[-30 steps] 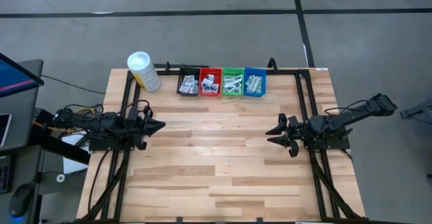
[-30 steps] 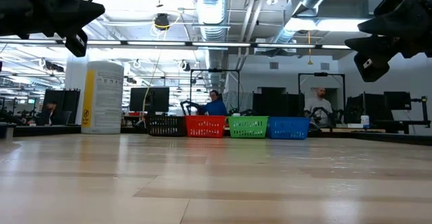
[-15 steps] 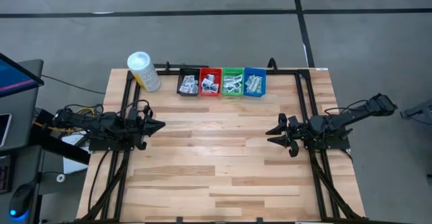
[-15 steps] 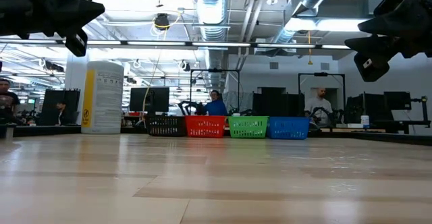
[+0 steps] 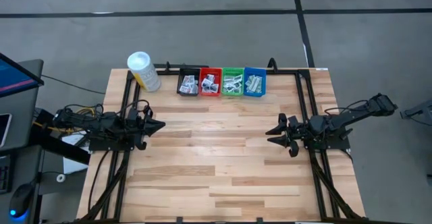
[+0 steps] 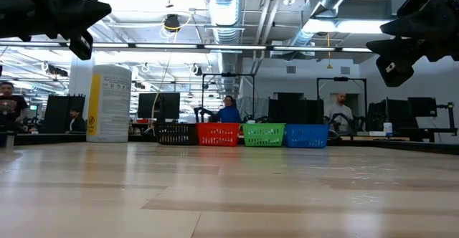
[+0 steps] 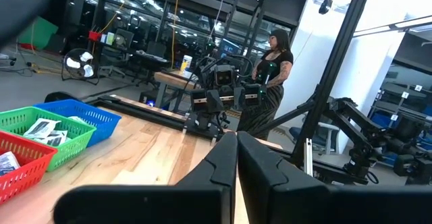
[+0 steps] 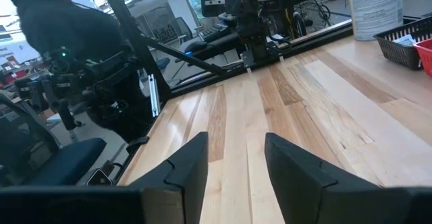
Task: Pick & Place First Aid Supplies
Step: Return to Home Position
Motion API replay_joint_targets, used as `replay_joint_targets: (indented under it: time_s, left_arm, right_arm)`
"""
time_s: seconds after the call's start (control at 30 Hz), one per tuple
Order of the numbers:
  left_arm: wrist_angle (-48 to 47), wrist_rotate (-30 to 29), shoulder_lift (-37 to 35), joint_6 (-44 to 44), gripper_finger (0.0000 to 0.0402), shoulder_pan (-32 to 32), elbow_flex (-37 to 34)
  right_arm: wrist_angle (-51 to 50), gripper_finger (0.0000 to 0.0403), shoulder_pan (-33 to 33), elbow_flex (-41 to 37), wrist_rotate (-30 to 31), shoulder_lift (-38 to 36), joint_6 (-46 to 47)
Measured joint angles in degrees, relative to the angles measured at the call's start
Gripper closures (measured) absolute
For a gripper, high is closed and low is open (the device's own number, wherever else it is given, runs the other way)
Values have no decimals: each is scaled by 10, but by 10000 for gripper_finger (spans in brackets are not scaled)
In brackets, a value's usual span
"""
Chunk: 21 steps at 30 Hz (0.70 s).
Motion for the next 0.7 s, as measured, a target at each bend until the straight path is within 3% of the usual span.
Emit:
replay_joint_targets:
  time_s: [0.7]
  left_arm:
    - [0, 0, 0, 0, 389, 0, 0]
  right_arm:
    - [0, 262, 0, 0, 0, 0, 0]
